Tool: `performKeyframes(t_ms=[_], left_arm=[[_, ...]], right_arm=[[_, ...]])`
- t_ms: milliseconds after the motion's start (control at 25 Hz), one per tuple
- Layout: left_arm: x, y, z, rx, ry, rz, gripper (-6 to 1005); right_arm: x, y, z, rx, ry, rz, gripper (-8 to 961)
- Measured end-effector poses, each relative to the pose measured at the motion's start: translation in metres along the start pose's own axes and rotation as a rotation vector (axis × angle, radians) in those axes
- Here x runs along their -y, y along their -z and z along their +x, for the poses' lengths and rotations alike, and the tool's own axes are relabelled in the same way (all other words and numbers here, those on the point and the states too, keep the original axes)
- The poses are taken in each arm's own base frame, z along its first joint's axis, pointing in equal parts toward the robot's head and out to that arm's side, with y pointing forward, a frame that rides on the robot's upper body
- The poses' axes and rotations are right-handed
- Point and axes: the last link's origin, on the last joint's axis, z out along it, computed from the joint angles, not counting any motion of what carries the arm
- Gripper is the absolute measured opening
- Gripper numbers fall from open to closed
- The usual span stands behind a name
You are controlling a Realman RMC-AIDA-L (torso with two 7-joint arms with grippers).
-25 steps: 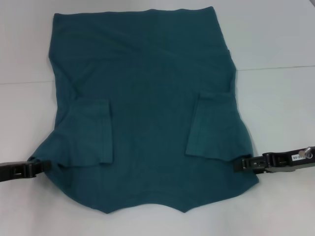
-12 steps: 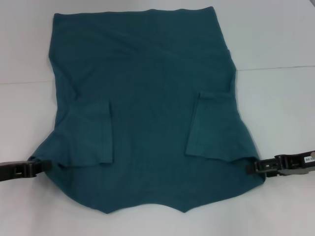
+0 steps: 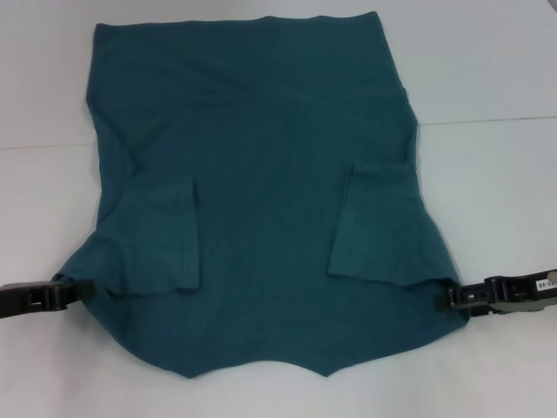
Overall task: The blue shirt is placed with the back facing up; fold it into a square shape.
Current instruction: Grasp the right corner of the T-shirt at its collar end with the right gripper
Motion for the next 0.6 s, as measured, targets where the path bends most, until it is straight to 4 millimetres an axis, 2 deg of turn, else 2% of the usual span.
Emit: performKeyframes(t_ms=[600], left_arm=[[0.0000, 0.0001, 0.0002, -0.002, 0.000, 0.000, 109]], right_arm=[[-0.0083, -0.0090, 0.0001, -0.014, 0.020, -0.019, 912]])
